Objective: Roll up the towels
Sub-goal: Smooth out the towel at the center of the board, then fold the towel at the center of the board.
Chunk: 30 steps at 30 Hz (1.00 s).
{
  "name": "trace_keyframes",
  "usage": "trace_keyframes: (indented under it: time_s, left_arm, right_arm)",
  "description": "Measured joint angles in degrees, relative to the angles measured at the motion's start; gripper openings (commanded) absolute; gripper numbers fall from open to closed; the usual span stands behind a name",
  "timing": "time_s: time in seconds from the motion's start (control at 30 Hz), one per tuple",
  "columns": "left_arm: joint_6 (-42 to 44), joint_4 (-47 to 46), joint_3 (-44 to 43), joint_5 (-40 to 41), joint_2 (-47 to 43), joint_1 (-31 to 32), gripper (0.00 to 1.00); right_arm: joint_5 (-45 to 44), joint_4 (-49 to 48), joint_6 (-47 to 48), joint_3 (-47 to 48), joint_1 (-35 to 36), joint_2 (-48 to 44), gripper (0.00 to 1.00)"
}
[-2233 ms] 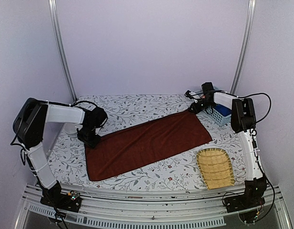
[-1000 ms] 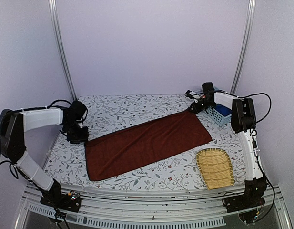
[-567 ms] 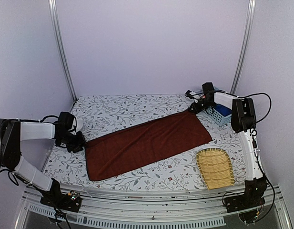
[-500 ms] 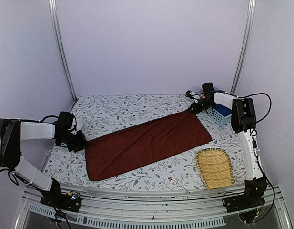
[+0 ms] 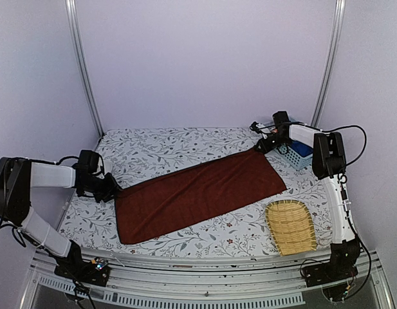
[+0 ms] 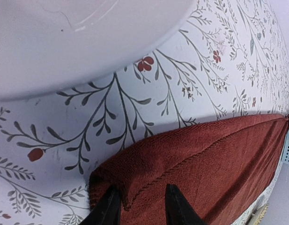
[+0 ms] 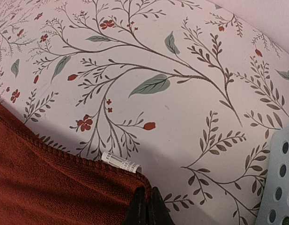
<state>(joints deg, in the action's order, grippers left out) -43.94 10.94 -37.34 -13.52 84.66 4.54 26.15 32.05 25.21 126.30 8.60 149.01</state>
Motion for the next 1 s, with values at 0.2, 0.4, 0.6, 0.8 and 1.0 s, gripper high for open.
trace_keyframes:
  time_s: [0.2, 0.4, 0.6, 0.8, 1.0]
  left_arm:
    - [-1.20, -1.68, 1.31, -0.72, 0.02, -1.05, 0.11]
    - [-1.62, -3.34, 2.60, -1.73, 0.15, -2.25, 0.00]
    - [-1.38, -3.80, 2.62, -2.36, -1.46, -3.72, 0.00]
    - [-0.28, -2.64, 1.07, -2.47, -5.49, -6.10, 0.00]
    - [0.83, -1.36, -0.96, -3.04, -8.63, -8.31, 0.00]
  right_arm:
    - [0.00, 0.00, 0.00, 0.00, 0.00, 0.00, 0.03]
    - [-0.07, -0.04, -0.13, 0.00, -0.02, 0.00, 0.02]
    - [0.20, -0.33, -0.37, 0.00, -0.22, -0.07, 0.02]
    - [1.92, -0.76, -0.35, 0.00, -1.05, -0.68, 0.02]
    - [4.92, -2.75, -0.63, 0.00, -2.08, -2.16, 0.02]
